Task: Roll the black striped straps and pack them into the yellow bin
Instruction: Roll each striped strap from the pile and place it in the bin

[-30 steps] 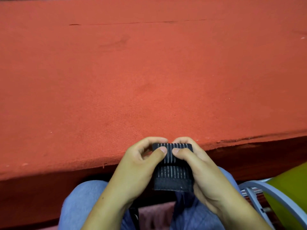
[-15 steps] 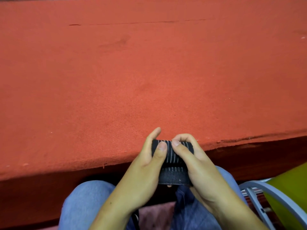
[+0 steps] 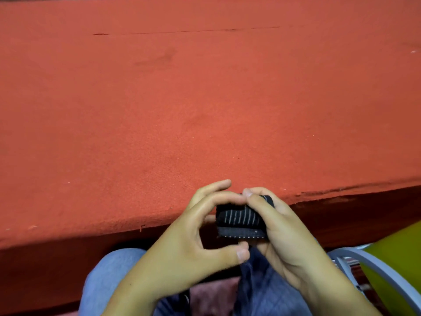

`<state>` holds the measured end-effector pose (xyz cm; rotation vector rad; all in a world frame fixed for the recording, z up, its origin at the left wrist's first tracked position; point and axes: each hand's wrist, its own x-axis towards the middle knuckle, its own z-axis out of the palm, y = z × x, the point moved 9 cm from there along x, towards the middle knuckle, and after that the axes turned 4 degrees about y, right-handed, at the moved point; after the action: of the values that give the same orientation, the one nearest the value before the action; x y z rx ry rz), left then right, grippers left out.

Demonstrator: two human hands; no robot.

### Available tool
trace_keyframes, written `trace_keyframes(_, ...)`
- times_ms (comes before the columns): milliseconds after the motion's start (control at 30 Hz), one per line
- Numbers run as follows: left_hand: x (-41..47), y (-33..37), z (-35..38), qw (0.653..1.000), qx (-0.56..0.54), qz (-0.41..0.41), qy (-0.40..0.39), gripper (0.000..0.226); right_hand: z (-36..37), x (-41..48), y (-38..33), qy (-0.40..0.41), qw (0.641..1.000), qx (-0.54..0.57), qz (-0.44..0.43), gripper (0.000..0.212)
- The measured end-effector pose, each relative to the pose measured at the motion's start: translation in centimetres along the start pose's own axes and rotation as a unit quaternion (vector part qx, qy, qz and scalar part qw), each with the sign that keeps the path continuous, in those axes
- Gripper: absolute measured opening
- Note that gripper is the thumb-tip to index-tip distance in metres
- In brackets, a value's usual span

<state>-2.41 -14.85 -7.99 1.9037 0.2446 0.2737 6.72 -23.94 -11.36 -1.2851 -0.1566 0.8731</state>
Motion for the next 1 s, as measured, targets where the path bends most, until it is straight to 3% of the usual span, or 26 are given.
trace_keyframes(100,0.0,0.7,0.1,0.996,0.081,0.022,0.014,0.042,0.0,0.0,0.2,-0.002,0.999,0.023,0.023,0.024)
trace_keyframes(200,0.3,1.0,-0.5,0.992,0.1,0.044,0.056,0.021,0.0,0.1,0.5,-0.003,0.999,0.028,0.035,0.034)
trace_keyframes(300,0.5,0.9,-0.8,0.989,0.099,0.061,0.092,0.014,0.0,0.2,0.7,-0.011,0.999,0.026,0.038,0.034)
trace_keyframes(400,0.6,0.6,-1.0,0.989,0.076,0.053,0.114,0.02,0.3,0.3,0.6,-0.021,0.999,0.028,0.035,0.024)
trace_keyframes(533,0.6,-0.4,-1.2,0.992,0.027,-0.008,0.124,0.056,0.7,0.2,0.6,-0.034,0.999,0.025,0.025,0.013)
trace_keyframes(700,0.6,-2.0,-1.1,0.987,-0.041,-0.087,0.126,0.049,1.0,0.0,0.6,-0.047,0.999,-0.001,0.0,0.01)
trace_keyframes(800,0.7,-1.9,-1.3,0.986,-0.048,-0.083,0.134,0.046,1.4,-0.3,0.8,-0.071,0.997,0.012,0.013,0.019)
trace_keyframes(900,0.6,-1.5,-1.7,0.984,-0.059,-0.077,0.15,0.046,1.5,-0.4,1.0,-0.078,0.996,-0.001,0.038,0.045)
trace_keyframes(1000,0.5,-1.4,-2.1,0.985,-0.008,-0.056,0.165,0.046,1.2,-0.5,1.5,-0.085,0.993,-0.017,0.078,0.056)
